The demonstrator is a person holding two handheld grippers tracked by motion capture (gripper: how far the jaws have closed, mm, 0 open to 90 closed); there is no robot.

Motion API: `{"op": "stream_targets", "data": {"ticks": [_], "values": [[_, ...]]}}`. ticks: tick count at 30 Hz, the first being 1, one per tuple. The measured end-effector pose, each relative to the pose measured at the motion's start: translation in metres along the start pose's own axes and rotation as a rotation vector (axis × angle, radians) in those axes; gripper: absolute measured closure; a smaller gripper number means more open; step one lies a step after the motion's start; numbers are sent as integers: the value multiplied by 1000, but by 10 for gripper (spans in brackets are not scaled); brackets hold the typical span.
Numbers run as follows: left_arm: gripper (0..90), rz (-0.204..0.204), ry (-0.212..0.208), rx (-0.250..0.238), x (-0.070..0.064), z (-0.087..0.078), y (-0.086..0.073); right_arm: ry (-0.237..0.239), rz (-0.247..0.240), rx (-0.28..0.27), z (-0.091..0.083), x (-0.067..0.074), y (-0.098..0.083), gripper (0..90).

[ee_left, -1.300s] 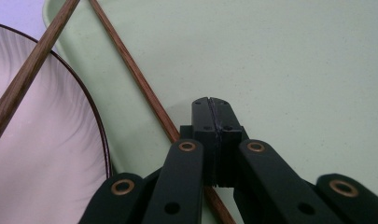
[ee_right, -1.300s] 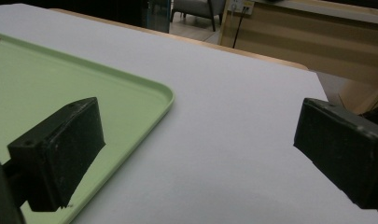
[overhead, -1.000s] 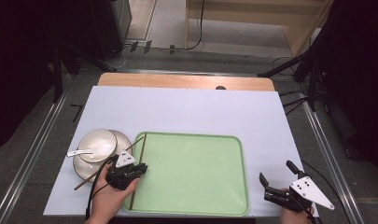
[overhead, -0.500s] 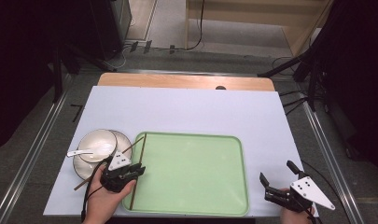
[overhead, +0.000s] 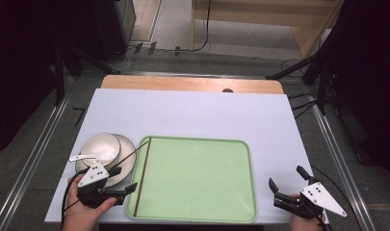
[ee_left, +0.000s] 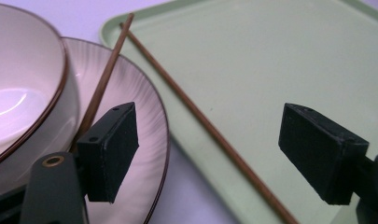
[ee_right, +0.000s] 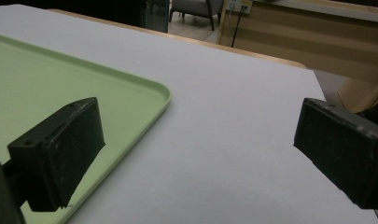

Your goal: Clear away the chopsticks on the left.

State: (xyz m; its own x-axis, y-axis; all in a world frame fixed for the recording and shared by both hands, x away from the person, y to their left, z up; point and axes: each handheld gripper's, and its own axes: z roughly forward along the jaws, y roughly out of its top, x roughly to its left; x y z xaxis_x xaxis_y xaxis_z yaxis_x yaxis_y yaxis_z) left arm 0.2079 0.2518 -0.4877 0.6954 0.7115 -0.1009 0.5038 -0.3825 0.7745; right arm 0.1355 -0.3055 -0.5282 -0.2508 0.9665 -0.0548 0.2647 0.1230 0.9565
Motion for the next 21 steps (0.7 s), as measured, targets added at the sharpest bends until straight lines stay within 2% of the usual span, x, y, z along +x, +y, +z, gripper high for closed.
{"op": "stream_targets", "data": {"ticks": [6,8,10,14,16,18,21], "values": [[214,0,43,5,6,-15,-10,1,-5,4,1,1,0,17],[231,-5,73,-6,13,-25,-15,2,-6,2,1,1,0,16],[276,-8,90,-9,18,-29,-18,2,-5,1,1,1,0,16],[305,-32,111,-12,28,-34,-22,4,-7,2,1,1,0,16],[349,-57,112,-13,35,-35,-24,5,-6,5,2,1,0,16],[416,-61,112,-9,37,-34,-24,5,-7,4,2,1,0,16],[505,-76,114,23,41,-27,-26,9,-3,7,3,2,0,16]]}}
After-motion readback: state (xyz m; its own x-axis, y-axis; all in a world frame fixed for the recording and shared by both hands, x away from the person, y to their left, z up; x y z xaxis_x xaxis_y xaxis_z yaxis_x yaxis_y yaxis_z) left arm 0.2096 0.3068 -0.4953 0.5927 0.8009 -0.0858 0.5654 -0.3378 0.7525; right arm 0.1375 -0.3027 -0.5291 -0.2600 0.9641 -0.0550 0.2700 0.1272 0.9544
